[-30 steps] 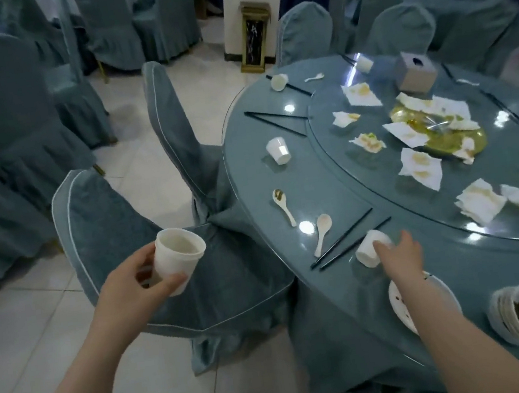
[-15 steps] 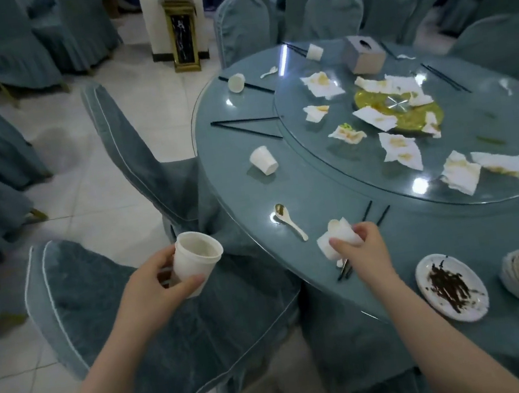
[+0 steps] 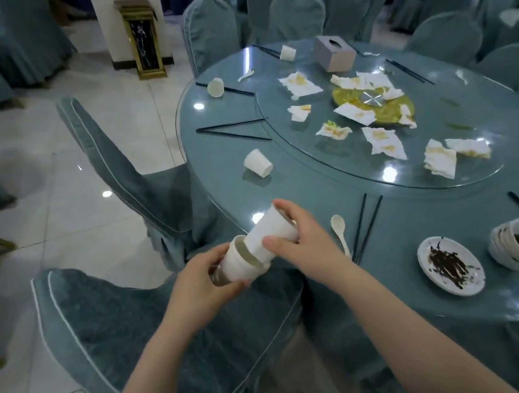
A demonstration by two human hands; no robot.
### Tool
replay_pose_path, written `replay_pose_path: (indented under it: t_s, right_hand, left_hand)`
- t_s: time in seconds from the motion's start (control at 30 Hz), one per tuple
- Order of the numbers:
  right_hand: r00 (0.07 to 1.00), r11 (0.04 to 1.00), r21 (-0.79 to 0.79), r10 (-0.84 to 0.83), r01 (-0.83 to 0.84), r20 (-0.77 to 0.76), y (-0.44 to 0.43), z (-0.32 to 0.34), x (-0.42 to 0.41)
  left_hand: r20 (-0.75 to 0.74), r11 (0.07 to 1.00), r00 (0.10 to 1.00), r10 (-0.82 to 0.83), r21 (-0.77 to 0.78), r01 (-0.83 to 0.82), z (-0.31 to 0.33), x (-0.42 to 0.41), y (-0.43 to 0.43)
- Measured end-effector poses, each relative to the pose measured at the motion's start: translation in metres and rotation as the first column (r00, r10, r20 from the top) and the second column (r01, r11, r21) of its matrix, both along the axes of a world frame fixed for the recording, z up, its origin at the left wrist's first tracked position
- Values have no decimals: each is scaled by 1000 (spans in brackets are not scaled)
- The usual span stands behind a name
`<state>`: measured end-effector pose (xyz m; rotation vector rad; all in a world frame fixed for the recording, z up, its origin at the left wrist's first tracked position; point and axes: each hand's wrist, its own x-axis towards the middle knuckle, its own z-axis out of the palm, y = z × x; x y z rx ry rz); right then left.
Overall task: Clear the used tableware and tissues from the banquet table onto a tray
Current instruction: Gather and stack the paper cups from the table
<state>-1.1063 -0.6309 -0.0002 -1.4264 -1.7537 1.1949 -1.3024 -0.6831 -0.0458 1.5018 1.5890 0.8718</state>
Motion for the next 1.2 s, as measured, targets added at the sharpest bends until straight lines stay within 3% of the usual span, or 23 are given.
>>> replay_pose_path:
  t_s: [0.17,0.5,0.8,0.9,1.03,1.2]
  right_hand:
    - [978,981,-48,189,-186,91,3,-11,-15]
    - [915,899,-169,395,-404,-86,59,-29,-18]
    - [926,908,-289,208,-302,-314,170,-54,0]
    - [962,936,-291,131,-199,-238,216,-81,15]
    - [998,983,-176,57,-51,31,287,-115,16]
    - [932,987,-82,155,-135,326,351,-145,-12]
  left_hand:
    - [-35,998,999,-22,65,24,10,0,10]
    - [-143,994,984,109,-13,-112,3,-6,48]
    - [-89,945,944,316,-59,-322,8,2,107]
    - [-90,927,930,356,-95,-364,1,9,122]
    - [-105,894,901,420,-121,-431,-8,12,126]
    - [-133,828,838,530,-131,-545,-5,5,110]
